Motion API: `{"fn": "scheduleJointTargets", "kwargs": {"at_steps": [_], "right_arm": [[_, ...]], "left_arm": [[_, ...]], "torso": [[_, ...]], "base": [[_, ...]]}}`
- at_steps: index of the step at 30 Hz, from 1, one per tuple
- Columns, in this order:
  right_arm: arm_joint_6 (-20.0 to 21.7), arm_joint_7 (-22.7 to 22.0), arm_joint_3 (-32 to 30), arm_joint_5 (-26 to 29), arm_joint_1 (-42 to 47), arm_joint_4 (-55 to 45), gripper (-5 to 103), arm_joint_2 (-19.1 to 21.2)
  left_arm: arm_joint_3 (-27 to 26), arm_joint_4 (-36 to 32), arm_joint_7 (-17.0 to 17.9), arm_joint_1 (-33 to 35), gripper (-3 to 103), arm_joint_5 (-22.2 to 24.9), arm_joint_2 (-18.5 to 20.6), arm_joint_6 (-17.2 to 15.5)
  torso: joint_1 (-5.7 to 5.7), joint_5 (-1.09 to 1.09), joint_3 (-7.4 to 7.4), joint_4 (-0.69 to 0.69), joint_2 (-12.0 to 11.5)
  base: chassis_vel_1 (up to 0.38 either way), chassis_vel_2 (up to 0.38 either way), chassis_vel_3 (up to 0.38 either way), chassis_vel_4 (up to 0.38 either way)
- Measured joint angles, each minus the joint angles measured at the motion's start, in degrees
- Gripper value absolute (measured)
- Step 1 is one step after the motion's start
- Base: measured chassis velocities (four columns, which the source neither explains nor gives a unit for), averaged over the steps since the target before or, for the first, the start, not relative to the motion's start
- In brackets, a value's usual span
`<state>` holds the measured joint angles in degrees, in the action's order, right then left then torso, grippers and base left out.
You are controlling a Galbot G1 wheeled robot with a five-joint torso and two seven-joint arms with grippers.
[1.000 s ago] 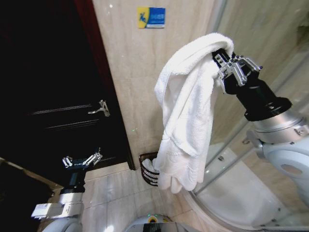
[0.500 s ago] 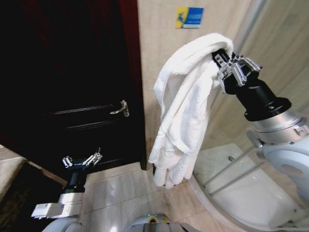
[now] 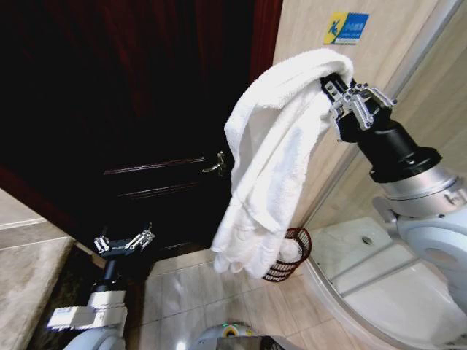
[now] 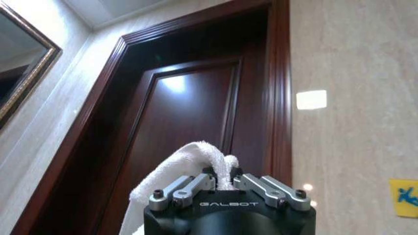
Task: Discard the used towel into the hamper.
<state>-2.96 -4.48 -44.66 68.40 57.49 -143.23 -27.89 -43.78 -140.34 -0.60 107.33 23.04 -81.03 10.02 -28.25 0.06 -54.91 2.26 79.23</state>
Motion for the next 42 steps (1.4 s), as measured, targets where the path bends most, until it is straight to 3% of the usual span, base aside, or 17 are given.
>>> {"fn": "scheduleJointTargets", "kwargs": {"at_steps": [4,7,9,42], "right_arm": [[0.00,0.00,0.00,0.00,0.00,0.00,9,0.00],[0.00,0.00,0.00,0.00,0.00,0.00,9,0.00],[0.00,0.00,0.00,0.00,0.00,-0.02,9,0.00],[0.00,-0.01,0.01,0.00,0.00,-0.01,9,0.00]], "left_arm": [[0.00,0.00,0.00,0.00,100,0.00,0.00,0.00],[0.01,0.00,0.00,0.00,100,0.00,0.00,0.00],[0.00,0.00,0.00,0.00,100,0.00,0.02,0.00],[-0.01,0.00,0.01,0.00,100,0.00,0.02,0.00]], "torso": [[0.00,-0.07,0.00,-0.02,0.00],[0.00,-0.01,0.00,-0.01,0.00],[0.00,-0.12,0.00,0.01,0.00],[0.00,-0.07,0.00,0.01,0.00]], "base": [[-0.060,-0.056,0.034,0.058],[0.000,0.000,0.000,0.000],[0.000,0.000,0.000,0.000],[0.000,0.000,0.000,0.000]]}}
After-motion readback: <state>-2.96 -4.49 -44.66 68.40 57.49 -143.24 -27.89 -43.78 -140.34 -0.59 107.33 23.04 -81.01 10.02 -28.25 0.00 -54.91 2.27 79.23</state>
